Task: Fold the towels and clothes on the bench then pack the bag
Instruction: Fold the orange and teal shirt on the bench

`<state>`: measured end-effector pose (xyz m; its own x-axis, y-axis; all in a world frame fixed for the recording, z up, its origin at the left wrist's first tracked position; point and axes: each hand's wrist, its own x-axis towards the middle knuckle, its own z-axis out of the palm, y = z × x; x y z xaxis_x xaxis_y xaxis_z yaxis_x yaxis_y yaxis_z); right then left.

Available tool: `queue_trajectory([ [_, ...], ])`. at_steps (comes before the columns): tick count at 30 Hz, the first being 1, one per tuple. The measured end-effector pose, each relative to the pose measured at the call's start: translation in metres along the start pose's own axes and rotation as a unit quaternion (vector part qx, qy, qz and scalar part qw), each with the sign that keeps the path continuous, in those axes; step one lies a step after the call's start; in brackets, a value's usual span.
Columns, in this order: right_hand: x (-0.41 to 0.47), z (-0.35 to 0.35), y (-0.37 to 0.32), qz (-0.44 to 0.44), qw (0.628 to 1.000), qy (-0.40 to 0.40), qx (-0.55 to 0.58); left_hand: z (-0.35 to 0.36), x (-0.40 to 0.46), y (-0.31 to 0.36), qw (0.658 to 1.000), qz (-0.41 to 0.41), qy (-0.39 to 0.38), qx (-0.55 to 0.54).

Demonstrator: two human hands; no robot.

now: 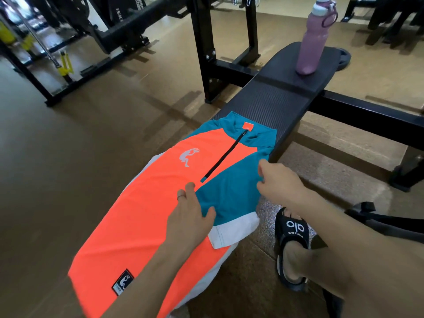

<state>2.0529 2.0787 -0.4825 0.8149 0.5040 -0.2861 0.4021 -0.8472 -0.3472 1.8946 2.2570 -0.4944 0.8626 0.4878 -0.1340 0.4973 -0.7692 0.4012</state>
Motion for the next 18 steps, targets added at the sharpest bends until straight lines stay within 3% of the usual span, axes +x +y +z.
queue_trajectory([
  [3,0.016,0.011,-0.008,-0.075,0.994,0.066,-0.041,0.006,0.016,0.005,0.999,0.049,-0.018,0.000],
  [7,0.039,0.022,-0.021,-0.106,0.986,0.051,-0.115,0.008,0.039,-0.005,0.963,0.133,-0.144,0.187],
  [10,0.059,0.019,-0.034,-0.119,0.986,0.054,-0.100,-0.010,0.077,-0.009,0.961,0.125,-0.199,0.144],
  [15,0.086,0.018,-0.053,-0.095,0.993,0.016,-0.064,-0.031,0.181,-0.012,0.990,0.100,-0.075,0.069],
  [18,0.096,0.016,-0.063,-0.107,0.994,0.002,-0.037,-0.033,0.243,-0.003,0.988,0.095,-0.096,0.080],
])
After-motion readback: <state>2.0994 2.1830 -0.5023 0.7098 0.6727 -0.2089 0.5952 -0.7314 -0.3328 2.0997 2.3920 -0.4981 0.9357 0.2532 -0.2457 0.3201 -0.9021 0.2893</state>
